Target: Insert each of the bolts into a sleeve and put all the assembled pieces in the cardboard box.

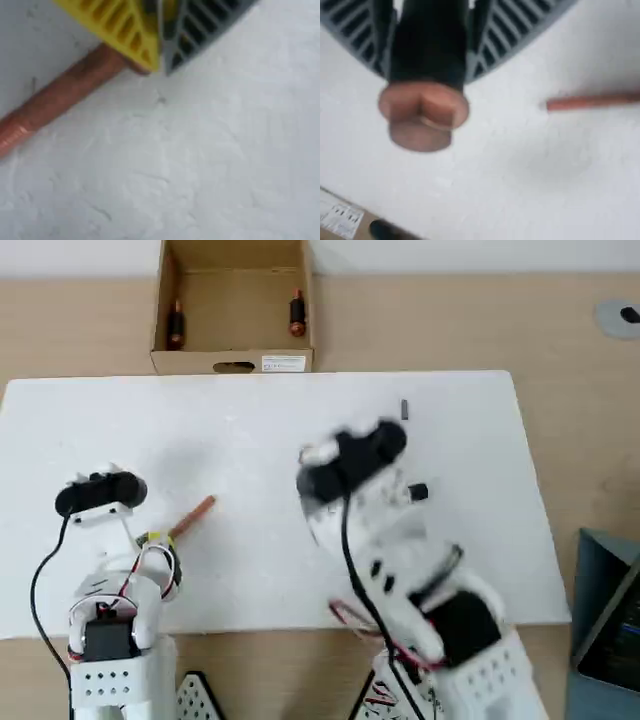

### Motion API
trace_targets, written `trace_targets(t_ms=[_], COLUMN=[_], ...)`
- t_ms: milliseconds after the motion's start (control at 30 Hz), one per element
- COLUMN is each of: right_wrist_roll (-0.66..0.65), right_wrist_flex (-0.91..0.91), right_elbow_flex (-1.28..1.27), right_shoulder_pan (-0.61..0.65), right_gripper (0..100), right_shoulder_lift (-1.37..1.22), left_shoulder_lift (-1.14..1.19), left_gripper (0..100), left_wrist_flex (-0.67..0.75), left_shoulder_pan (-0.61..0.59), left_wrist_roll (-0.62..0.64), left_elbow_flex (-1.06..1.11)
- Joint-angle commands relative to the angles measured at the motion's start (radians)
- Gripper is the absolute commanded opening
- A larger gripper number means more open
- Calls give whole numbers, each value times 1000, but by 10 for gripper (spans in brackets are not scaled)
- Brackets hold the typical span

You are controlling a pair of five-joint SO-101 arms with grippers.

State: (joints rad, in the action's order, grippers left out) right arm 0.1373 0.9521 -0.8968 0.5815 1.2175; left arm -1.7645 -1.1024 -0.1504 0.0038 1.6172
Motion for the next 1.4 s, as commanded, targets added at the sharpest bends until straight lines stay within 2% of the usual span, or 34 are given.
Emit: trace_targets(t_ms=[0, 167, 300, 633, 933, 1033, 1267, 1367], right_wrist_roll=[29, 11, -101, -230, -318, -327, -453, -468], right_wrist_flex=[-78, -172, -279, -397, -506, -509, -499, -450], right_elbow_flex=[246, 499, 691, 1148, 1484, 1603, 1804, 1853], right_shoulder_pan=[-56, -128, -162, -166, -176, -176, -176, -177], right_gripper=[9, 9, 9, 9, 9, 12, 13, 58], right_shoulder_lift=[-274, -616, -883, -1420, -1805, -1917, -2094, -2124], left_shoulder_lift=[-8, -8, -8, -8, -8, -8, -8, -8], left_gripper=[2, 2, 2, 2, 2, 2, 2, 2], left_wrist_flex=[8, 8, 8, 8, 6, 6, 6, 6], left_shoulder_pan=[-9, -9, -9, -9, -9, -9, -9, -9], left_wrist_roll=[-6, -5, 2, 2, 3, 3, 3, 3], left_elbow_flex=[0, -2, -2, -2, -2, -2, -2, -2])
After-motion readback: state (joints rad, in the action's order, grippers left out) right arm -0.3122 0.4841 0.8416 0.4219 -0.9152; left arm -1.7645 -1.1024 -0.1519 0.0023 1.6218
